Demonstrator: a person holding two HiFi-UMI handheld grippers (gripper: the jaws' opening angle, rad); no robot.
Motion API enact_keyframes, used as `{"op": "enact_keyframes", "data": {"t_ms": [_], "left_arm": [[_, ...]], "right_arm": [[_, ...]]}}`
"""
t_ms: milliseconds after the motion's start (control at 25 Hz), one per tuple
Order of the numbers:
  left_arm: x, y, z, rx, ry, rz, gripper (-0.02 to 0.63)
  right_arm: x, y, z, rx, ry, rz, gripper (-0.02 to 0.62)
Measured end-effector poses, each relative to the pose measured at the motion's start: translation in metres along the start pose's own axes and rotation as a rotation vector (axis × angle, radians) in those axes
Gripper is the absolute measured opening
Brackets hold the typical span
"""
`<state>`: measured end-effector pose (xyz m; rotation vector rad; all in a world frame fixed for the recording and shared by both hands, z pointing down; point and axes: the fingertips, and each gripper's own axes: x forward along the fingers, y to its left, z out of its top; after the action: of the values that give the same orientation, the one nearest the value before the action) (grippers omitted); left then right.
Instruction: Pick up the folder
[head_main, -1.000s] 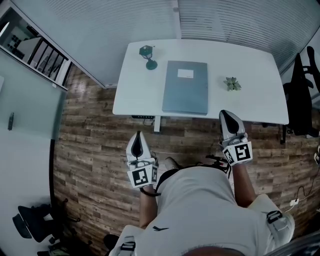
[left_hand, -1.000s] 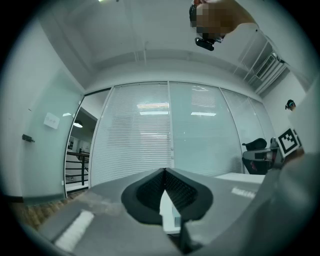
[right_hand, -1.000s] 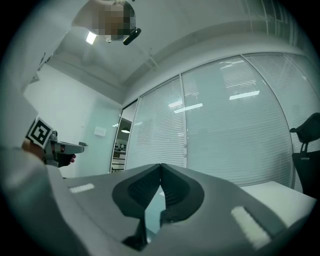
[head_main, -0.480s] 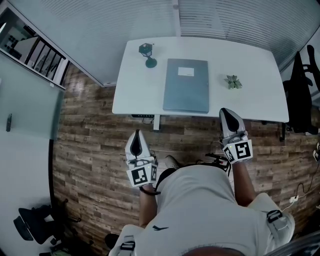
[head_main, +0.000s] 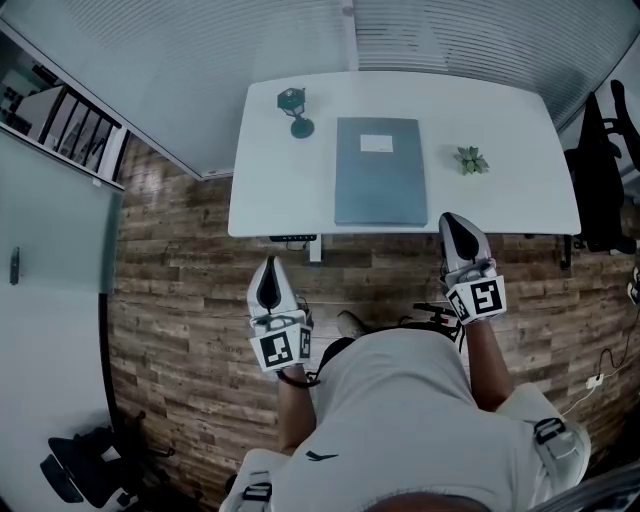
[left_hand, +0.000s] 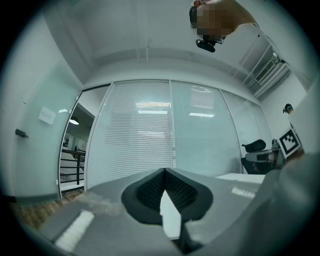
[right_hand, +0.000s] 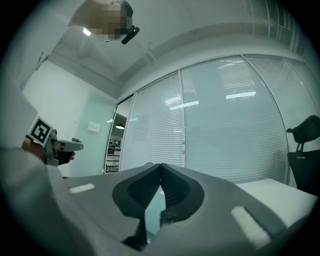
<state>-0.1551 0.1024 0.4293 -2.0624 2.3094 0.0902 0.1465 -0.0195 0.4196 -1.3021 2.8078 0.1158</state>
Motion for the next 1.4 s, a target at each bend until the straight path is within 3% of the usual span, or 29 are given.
{"op": "enact_keyframes", "data": {"t_ms": [680, 1000, 1200, 1400], "left_arm": [[0.058, 0.064, -0.013, -0.023, 0.007, -0.070, 0.006], [0.102, 0.059, -0.019, -0.040, 0.020, -0.039, 0.006], [0.130, 0.052, -0.015, -0.035, 0.030, -0.008, 0.006], [0.147, 0.047, -0.017, -0.014, 0.036, 0.020, 0.006]], "right_arm": [[0.055, 0.009, -0.006, -0.026, 0.014, -0.118, 0.002], [0.097, -0.024, -0.010, 0.000, 0.019, -0.094, 0.002], [0.127, -0.059, -0.001, 0.140, -0.019, -0.088, 0.002], [0.145, -0.081, -0.008, 0.129, -0.020, -0.058, 0.002]]}}
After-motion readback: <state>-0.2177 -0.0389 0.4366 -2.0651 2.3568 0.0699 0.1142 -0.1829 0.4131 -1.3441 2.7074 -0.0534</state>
